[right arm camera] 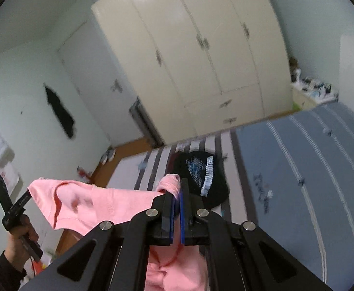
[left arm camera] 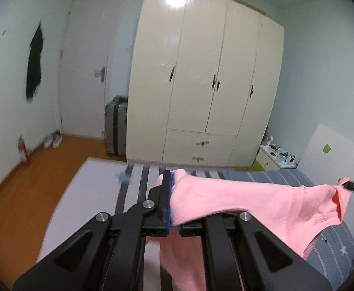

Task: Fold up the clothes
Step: 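Grasp the T-shirt edge with the right gripper while the left gripper holds another edge, then lift the T-shirt with both grippers and lay it flat on the bed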

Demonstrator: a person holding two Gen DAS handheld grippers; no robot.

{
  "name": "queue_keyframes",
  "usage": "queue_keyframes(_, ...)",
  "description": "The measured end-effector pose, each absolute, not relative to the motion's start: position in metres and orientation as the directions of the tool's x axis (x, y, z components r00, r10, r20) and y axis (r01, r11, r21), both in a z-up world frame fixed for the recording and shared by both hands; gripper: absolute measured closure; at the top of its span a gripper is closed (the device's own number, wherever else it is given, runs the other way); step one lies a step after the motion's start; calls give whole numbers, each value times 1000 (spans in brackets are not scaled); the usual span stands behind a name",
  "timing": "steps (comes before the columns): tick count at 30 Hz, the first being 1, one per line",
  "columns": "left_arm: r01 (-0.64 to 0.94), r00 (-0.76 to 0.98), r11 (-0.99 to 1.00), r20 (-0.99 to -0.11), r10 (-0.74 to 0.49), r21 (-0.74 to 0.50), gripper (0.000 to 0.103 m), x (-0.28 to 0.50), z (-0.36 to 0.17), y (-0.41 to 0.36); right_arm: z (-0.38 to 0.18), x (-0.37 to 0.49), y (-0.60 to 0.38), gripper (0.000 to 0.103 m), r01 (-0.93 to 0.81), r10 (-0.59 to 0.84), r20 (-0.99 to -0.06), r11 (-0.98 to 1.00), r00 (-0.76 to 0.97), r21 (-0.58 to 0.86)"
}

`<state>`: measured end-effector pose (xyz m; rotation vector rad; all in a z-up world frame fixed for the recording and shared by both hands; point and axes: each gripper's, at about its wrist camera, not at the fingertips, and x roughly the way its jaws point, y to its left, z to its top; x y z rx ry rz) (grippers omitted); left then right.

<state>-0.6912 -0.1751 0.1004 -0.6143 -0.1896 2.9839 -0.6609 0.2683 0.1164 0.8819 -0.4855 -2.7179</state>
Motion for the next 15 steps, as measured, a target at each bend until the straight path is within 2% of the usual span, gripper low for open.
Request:
queue_keyframes(4, -96, -944, -988, -302, 130, -123, 101, -700, 157, -164, 178, -672, 277, 100, 127, -283, -412, -922, -866, 366)
queue_keyframes(8, -143, -969, -988, -192, 152, -62, 101, -666, 193, -162, 232, -646, 290, 100, 147, -240, -277, -937, -930, 316)
queue_keyframes(12, -171, -965, -983, -189, 180, -61, 101, -598, 172, -174, 233, -587, 295, 100, 172, -238, -220, -944, -946, 280)
queue_keyframes(15, -157, -948, -987, -273, 163, -44, 101, -540, 115, -181, 202, -529, 292, 100, 173, -237, -246, -951, -940, 257)
